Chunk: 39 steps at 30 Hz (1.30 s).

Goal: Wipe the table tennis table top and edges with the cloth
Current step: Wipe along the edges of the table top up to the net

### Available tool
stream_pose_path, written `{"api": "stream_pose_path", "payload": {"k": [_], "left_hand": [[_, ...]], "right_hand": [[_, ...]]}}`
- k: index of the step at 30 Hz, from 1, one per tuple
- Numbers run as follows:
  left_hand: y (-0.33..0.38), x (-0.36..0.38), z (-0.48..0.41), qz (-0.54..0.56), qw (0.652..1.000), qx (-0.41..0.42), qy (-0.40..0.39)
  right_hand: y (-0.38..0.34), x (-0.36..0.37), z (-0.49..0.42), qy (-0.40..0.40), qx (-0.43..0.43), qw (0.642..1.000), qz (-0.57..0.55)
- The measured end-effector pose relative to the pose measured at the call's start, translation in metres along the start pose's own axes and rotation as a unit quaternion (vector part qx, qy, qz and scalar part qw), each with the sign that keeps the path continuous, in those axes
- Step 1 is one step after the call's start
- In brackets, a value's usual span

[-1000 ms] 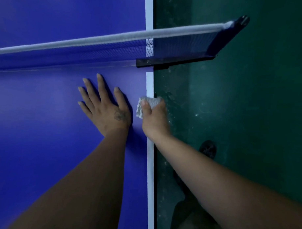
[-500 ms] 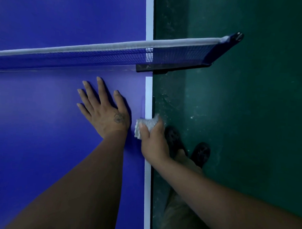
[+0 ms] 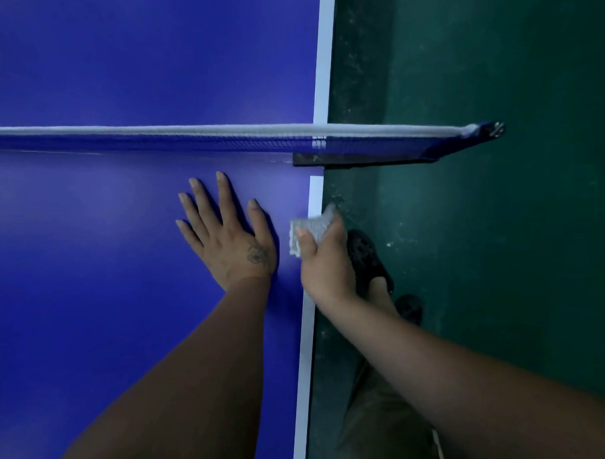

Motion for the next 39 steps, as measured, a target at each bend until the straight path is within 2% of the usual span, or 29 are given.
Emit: {"api": "stream_pose_path", "payload": {"k": [4,9,13,16,19,22,28,31,35,39], "left_hand": [[-0.001,0.002,0.001,-0.007,1.000,0.000,-0.001],[-0.002,0.003,0.001,-0.009,1.000,0.004,-0.001],[0.000,0.001,0.001,-0.009,1.000,0.002,-0.014],[0.002,-0.003,0.000,-0.006,0.999,-0.007,-0.034],[0.010,-0.006,-0.001,0.024,0.998,-0.015,-0.052],[0.022,-0.010,0.008,0.092,0.991,-0.056,-0.082],[0.067,-0.030,0.048,0.219,0.959,-0.085,-0.156],[0.104,-0.052,0.066,0.302,0.929,-0.122,-0.176],[0.164,-0.085,0.077,0.307,0.930,-0.104,-0.171],[0.223,-0.108,0.076,0.374,0.906,-0.108,-0.168]], "right_hand": [[0.016,0.005,0.021,0.005,0.003,1.000,0.014],[0.002,0.007,0.006,0.008,0.034,0.999,0.040],[-0.013,-0.003,-0.005,-0.026,0.024,0.997,0.075],[-0.022,-0.021,-0.012,-0.023,0.006,0.996,0.085],[-0.025,-0.054,-0.018,-0.030,-0.040,0.990,0.131],[-0.023,-0.096,-0.021,-0.072,-0.088,0.982,0.153],[-0.030,-0.162,-0.022,-0.150,-0.111,0.966,0.176],[-0.041,-0.198,-0.016,-0.202,-0.121,0.958,0.161],[-0.070,-0.264,-0.007,-0.241,-0.133,0.953,0.128],[-0.095,-0.323,-0.012,-0.268,-0.147,0.948,0.090]]}}
Point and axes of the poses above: each hand's wrist, its own z-axis away from the middle knuckle, its own x-axis out of the palm, y = z × x, the point moved 6 cm from there along -z, towards the middle knuckle, and after that the axes turned 12 degrees about x, right-handed, at the moved point
